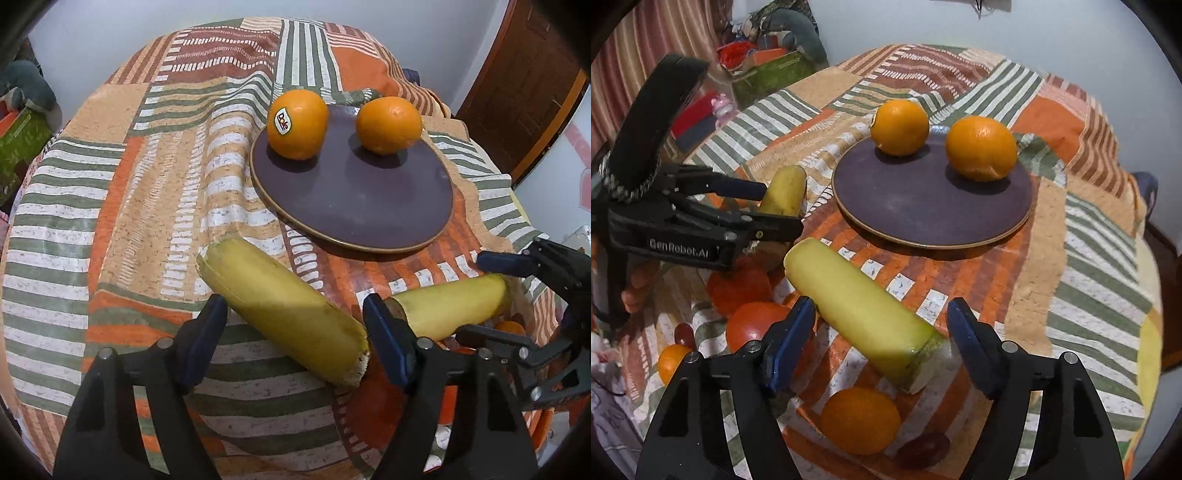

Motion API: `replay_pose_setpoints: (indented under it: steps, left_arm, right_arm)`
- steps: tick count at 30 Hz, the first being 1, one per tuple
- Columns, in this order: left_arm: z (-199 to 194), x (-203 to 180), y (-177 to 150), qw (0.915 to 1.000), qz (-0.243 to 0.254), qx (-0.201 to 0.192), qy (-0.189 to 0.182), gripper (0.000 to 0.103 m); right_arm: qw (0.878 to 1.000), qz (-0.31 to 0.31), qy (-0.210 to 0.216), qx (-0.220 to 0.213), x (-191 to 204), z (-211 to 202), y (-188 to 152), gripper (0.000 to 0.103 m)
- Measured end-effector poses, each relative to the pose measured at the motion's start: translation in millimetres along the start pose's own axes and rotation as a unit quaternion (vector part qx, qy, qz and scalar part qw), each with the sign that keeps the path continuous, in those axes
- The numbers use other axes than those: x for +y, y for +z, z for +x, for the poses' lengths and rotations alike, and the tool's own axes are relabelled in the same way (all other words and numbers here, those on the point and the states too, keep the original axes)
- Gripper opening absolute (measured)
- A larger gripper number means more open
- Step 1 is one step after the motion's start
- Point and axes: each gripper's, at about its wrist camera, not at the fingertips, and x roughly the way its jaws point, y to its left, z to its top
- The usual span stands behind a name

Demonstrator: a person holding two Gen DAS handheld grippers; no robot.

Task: Organize fruits
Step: 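Grasp the large yellow corn cob with the left gripper while the right gripper grasps the smaller cob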

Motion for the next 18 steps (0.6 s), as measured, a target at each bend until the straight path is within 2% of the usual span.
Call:
replay_pose_setpoints:
  steps: [6,14,15,17,18]
  left_arm:
    - [6,9,2,0.9991,-0.027,0.019,-0.028,0.075]
    - [-6,21,-1,0.9979,-0.008,0.036,-0.054,0.059]
    - [-9,22,-3,0.998,-0.003,0.036,-0.052,0.056]
    - [-12,22,-6,0.9981,0.009,0.036,-0.048,0.053]
    - [-14,23,-8,0.998,0.013,0.038,-0.048,0.051]
  right_arm:
    - [1.0,-0.013,0.01,0.008,2,0,-2,0.065]
    - [1.0,0.016,0.01,-0.003,-17,-13,-5,0.047]
    - [1.0,0.024,0.011,-0.009,-21,-17,-4,0.042]
    - [0.999,0.029,-0.003,-0.019,-26,-27,-3,0.025]
    - [0.999,0.03,-0.027,-0.018,-29,-30,-2,0.011]
